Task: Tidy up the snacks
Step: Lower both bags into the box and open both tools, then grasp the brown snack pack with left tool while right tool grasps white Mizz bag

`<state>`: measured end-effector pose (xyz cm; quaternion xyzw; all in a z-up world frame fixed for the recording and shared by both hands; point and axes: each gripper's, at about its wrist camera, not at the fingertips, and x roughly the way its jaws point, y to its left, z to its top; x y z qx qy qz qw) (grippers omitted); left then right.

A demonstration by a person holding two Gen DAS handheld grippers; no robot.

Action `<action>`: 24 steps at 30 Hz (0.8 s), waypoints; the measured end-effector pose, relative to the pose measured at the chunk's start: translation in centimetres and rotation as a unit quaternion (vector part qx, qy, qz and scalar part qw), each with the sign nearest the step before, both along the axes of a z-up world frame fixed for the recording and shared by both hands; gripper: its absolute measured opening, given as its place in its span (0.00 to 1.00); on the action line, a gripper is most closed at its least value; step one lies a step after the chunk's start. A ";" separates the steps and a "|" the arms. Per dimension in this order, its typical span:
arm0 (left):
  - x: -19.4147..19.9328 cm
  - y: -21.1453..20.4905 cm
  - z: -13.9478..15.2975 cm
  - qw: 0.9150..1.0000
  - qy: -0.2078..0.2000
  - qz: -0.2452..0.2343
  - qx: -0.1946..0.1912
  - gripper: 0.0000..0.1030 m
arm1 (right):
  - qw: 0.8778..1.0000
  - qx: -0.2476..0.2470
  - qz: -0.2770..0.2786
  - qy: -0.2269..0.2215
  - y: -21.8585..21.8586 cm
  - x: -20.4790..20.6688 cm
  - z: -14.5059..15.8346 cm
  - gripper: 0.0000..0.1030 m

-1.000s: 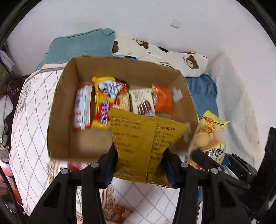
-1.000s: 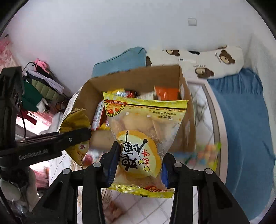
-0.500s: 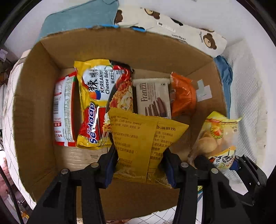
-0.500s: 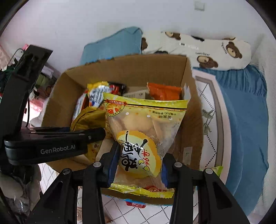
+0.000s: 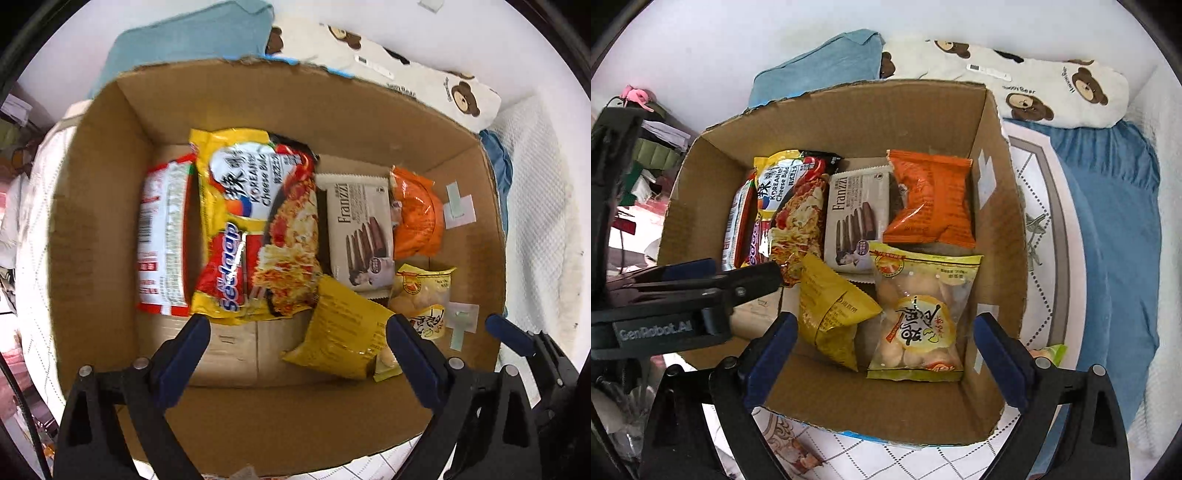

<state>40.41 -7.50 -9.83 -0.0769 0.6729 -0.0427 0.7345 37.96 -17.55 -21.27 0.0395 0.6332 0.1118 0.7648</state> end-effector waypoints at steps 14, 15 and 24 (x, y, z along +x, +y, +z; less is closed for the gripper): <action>-4.6 1.0 3.2 0.993 -0.101 0.008 0.061 0.94 | 0.999 -0.021 -0.012 -0.047 0.1 -3.5 1.5 0.95; -5.1 1.0 3.6 0.992 -0.110 0.008 0.063 0.94 | 0.998 -0.022 -0.012 -0.052 0.1 -4.0 1.6 0.95; -9.6 1.2 6.6 0.981 -0.180 0.014 0.077 0.94 | 0.993 -0.026 -0.020 -0.112 0.1 -8.3 4.6 0.95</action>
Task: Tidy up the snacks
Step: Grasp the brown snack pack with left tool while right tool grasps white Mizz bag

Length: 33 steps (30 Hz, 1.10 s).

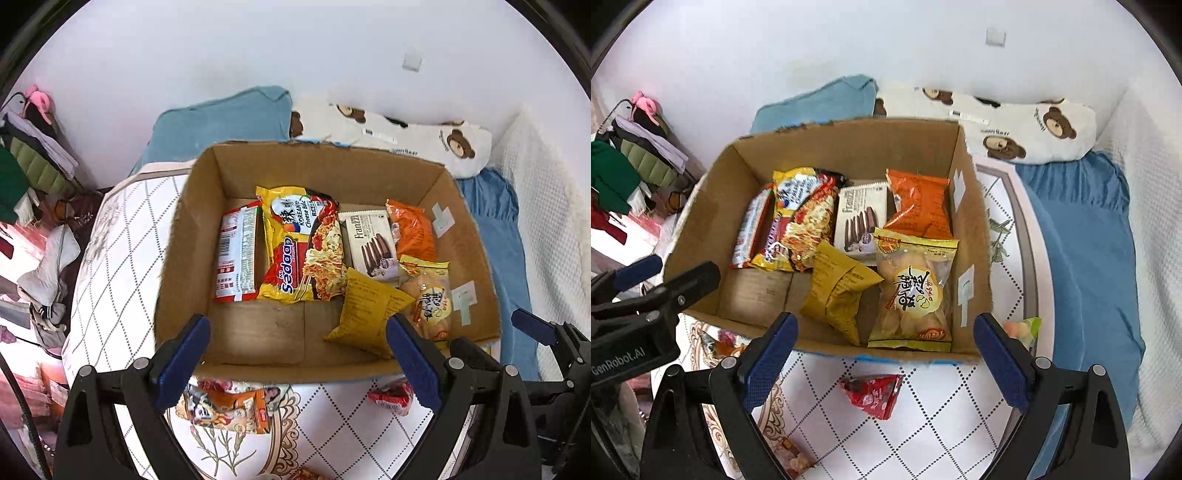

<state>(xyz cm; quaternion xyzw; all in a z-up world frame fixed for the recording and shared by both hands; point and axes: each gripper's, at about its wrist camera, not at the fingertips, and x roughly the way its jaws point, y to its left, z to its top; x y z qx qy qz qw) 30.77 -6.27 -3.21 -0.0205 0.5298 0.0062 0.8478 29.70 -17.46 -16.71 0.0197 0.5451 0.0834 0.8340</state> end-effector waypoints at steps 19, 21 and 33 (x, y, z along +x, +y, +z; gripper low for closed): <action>-10.6 3.0 3.5 0.998 -0.056 0.020 -0.003 0.94 | 0.997 0.076 0.006 -0.023 0.5 -10.0 3.1 0.94; -12.3 3.5 1.3 0.999 -0.034 0.016 0.020 0.94 | 0.995 0.099 0.017 0.014 1.0 -11.0 0.7 0.81; -16.3 -1.3 -16.9 0.973 0.184 -0.128 0.061 0.94 | 0.972 0.152 -0.032 0.179 0.6 -18.2 -12.6 0.61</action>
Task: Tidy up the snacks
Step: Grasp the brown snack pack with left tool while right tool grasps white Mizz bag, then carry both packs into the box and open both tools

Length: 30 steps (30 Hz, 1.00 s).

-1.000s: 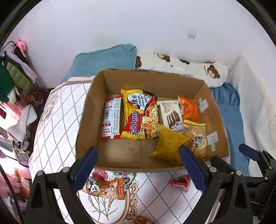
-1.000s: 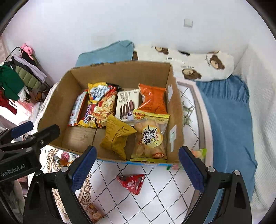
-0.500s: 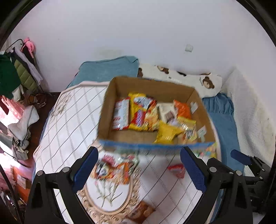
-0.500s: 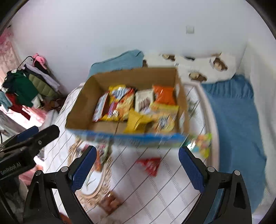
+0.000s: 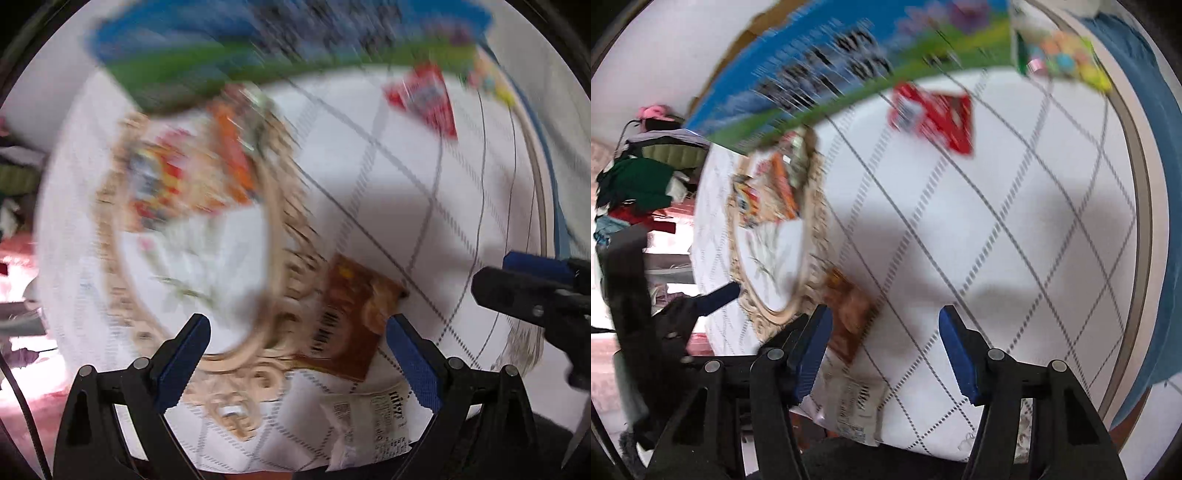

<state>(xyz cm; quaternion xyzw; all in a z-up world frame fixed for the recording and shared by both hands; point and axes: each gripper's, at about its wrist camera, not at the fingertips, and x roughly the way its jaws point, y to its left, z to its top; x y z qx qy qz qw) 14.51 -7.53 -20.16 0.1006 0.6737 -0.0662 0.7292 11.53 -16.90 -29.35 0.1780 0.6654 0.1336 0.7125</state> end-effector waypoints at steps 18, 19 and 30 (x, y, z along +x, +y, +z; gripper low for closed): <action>-4.1 8.2 -2.6 0.985 0.048 0.160 -0.030 0.50 | 0.980 0.065 0.054 0.178 5.0 -3.3 -5.0 0.70; -4.8 8.9 -2.8 0.983 0.053 0.174 -0.032 0.50 | 0.977 0.064 0.064 0.192 5.9 -3.6 -5.6 0.70; -7.3 11.4 -4.7 0.964 0.069 0.251 -0.055 0.50 | 0.968 -0.025 0.158 0.193 12.8 -5.1 -9.2 0.56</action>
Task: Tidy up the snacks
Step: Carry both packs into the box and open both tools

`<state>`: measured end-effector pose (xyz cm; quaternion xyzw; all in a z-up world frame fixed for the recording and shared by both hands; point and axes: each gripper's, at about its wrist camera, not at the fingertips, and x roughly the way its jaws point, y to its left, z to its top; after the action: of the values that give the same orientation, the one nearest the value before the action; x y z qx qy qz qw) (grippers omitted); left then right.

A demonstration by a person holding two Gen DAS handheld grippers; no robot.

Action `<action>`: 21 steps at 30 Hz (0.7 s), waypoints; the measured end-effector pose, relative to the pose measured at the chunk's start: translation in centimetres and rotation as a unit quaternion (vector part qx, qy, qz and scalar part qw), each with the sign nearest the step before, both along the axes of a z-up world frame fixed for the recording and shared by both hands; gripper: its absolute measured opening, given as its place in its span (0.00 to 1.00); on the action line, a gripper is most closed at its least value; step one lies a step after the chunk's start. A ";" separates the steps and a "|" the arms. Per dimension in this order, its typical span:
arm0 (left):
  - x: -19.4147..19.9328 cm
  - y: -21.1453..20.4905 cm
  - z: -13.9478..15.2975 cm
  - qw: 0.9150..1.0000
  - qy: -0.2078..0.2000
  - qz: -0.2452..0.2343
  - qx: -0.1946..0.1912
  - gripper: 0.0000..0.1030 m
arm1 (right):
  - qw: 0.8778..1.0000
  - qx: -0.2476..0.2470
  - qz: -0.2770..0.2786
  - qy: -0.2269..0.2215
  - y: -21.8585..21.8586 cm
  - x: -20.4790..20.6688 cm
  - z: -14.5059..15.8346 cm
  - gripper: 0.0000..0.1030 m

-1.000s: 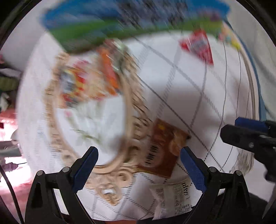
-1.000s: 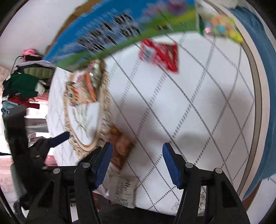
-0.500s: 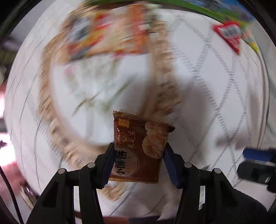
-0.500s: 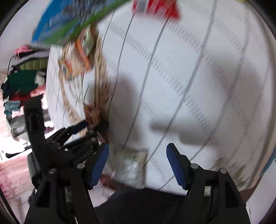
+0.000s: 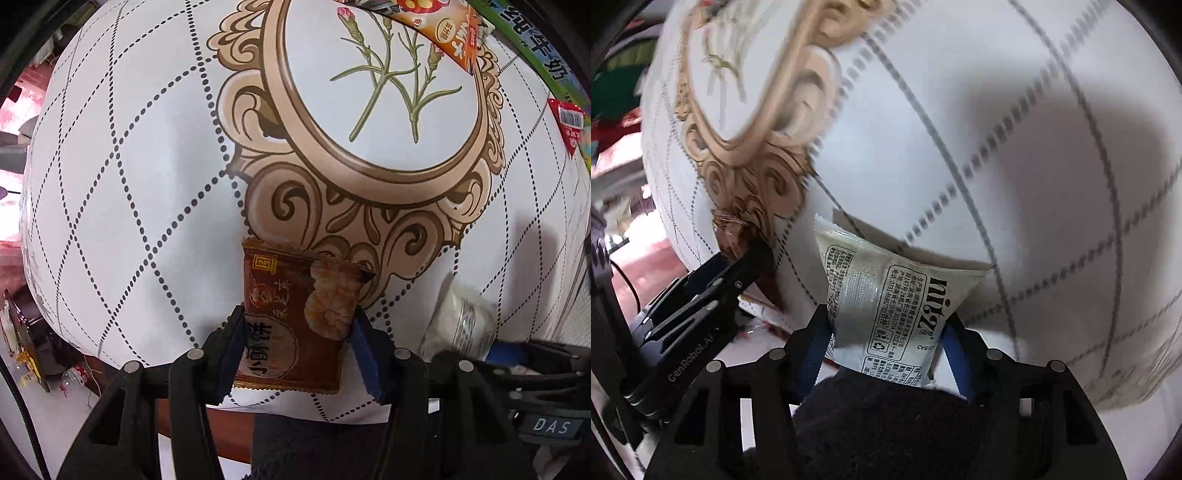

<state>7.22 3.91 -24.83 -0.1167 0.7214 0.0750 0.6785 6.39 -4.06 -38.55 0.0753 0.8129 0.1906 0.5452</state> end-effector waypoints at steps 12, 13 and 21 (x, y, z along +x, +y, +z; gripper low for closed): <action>7.4 -5.2 0.5 0.998 -0.038 -0.013 -0.056 0.51 | 0.961 -0.098 0.104 -0.235 -4.2 5.9 6.8 0.59; 7.9 -5.6 0.1 0.998 -0.037 -0.017 -0.050 0.51 | 0.964 -0.094 0.091 -0.230 -4.6 6.2 6.6 0.64; 8.4 -8.7 -1.9 0.997 -0.025 -0.046 -0.054 0.73 | 0.971 -0.054 -0.009 -0.232 -8.5 6.0 6.9 0.76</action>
<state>15.64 -4.79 -26.76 -0.1219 0.7118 0.0018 0.6917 12.36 -12.58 -31.62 0.0067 0.6728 0.1539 0.7236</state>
